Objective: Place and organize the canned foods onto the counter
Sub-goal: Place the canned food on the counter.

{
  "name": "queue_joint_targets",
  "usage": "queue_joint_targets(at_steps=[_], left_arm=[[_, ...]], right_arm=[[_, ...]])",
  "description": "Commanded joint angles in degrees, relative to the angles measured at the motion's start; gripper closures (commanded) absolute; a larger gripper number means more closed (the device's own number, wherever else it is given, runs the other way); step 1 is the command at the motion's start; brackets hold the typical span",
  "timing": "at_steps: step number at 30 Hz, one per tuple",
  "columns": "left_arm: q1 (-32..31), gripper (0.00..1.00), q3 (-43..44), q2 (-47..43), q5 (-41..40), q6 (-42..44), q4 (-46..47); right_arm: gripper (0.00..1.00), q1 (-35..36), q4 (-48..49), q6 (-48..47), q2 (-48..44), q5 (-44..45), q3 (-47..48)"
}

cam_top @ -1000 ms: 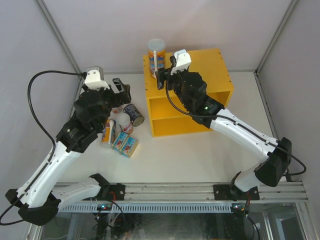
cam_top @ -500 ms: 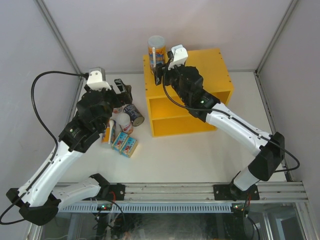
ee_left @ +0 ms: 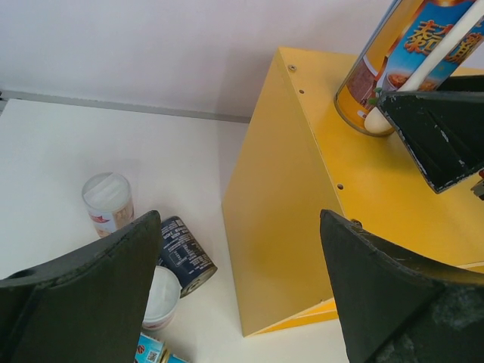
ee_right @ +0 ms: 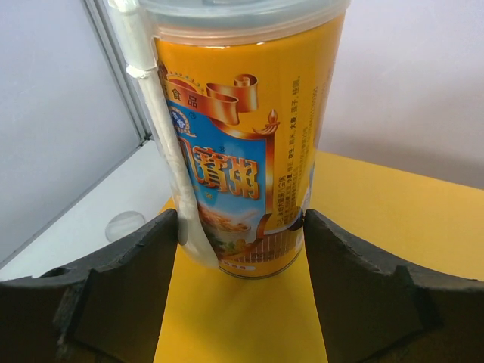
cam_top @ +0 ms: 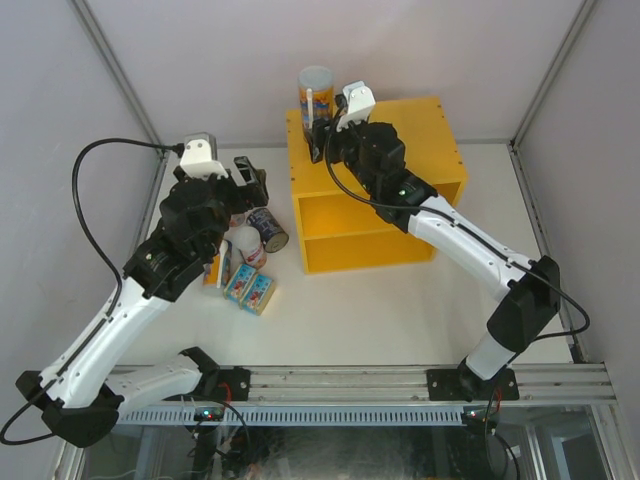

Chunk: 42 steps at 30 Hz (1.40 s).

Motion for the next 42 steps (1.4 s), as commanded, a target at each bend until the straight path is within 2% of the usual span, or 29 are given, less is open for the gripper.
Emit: queue_joint_targets(at_steps=[1,16,31,42], left_arm=[[0.1,0.11,-0.4,0.2,-0.2,1.0,2.1],[1.2,0.11,-0.3,1.2,0.6,1.0,2.1],[1.8,0.11,0.4,1.8,1.2,0.1,0.8],[1.9,0.1,2.5,2.3,0.7,-0.2,-2.9]], right_arm=[[0.34,-2.0,0.8,0.5,1.5,-3.5,3.1],[0.34,-3.7,-0.4,-0.2,6.0,-9.6,6.9],[0.33,-4.4,-0.7,0.3,7.4,-9.6,8.5],[0.27,-4.5,-0.7,1.1,5.3,-8.1,7.3]])
